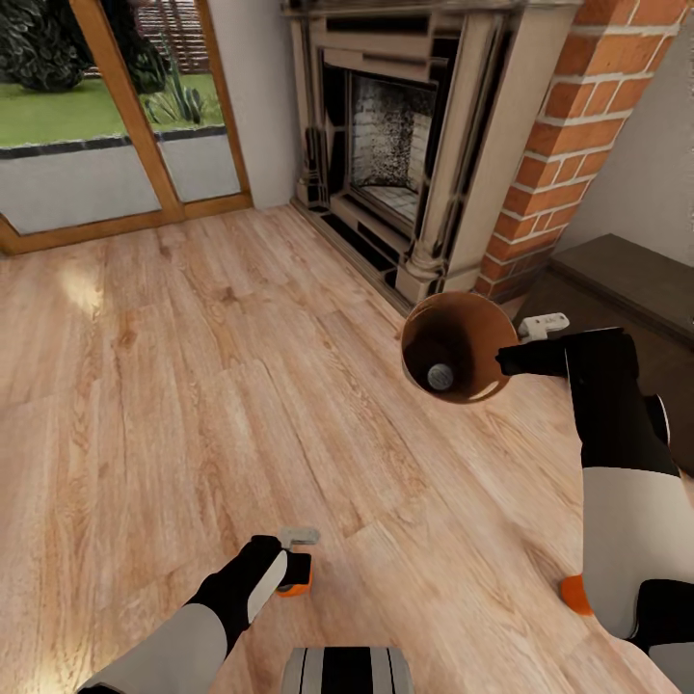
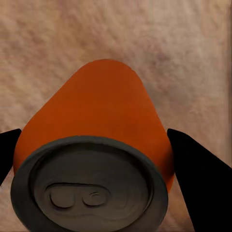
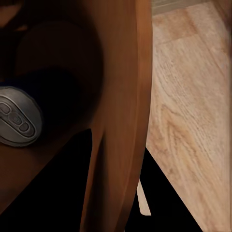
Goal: Put the three can of soda from the living room inside the tash can in the kitchen.
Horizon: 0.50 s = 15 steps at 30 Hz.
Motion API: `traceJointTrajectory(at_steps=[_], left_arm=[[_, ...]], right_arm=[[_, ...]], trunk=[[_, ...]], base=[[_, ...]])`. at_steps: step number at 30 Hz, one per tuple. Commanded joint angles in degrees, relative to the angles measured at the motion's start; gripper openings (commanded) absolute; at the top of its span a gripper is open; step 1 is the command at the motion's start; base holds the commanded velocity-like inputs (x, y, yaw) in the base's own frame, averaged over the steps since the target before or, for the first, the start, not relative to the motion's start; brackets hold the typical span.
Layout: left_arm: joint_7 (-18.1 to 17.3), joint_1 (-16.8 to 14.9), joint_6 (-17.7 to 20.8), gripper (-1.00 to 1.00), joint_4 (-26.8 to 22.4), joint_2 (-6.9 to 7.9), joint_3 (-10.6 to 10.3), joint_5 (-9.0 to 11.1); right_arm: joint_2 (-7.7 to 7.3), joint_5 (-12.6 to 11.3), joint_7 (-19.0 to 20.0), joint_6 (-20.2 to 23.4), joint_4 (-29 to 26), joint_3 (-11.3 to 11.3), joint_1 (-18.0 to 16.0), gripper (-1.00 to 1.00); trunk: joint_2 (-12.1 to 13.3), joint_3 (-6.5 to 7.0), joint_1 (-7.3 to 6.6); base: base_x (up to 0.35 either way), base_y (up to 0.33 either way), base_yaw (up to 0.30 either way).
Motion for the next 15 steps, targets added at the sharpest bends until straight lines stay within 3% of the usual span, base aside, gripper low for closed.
traceJointTrajectory(at_steps=[1, 8, 12, 15], left_arm=[[0.0, 0.0, 0.0, -1.0, 0.0, 0.02, 0.0, 0.0], [-0.8, 0.0, 0.4, -1.0, -0.4, 0.3, 0.0, 0.0], [-1.0, 0.0, 3.5, -1.0, -1.9, 0.4, 0.0, 0.2], [-1.0, 0.0, 8.6, -1.0, -7.4, 0.73, 0.0, 0.3]], right_arm=[[0.02, -1.1, 0.2, 0.2, 0.0, 0.0, 0.0, -1.0], [0.07, -1.0, 0.2, 0.2, 0.8, 0.1, 0.1, -1.0], [0.5, -0.9, 0.2, 0.2, 1.5, 0.3, 0.1, -1.0], [1.53, -0.7, 0.1, 0.2, 2.0, 0.3, 0.1, -1.0]], trunk=[[0.0, 0.23, -0.03], [0.1, 1.78, -0.21], [0.2, 2.67, -0.31], [0.2, 3.33, -0.39]], base=[[0.0, 0.0, 0.0], [0.0, 0.0, 0.0], [0.0, 0.0, 0.0], [0.0, 0.0, 0.0]])
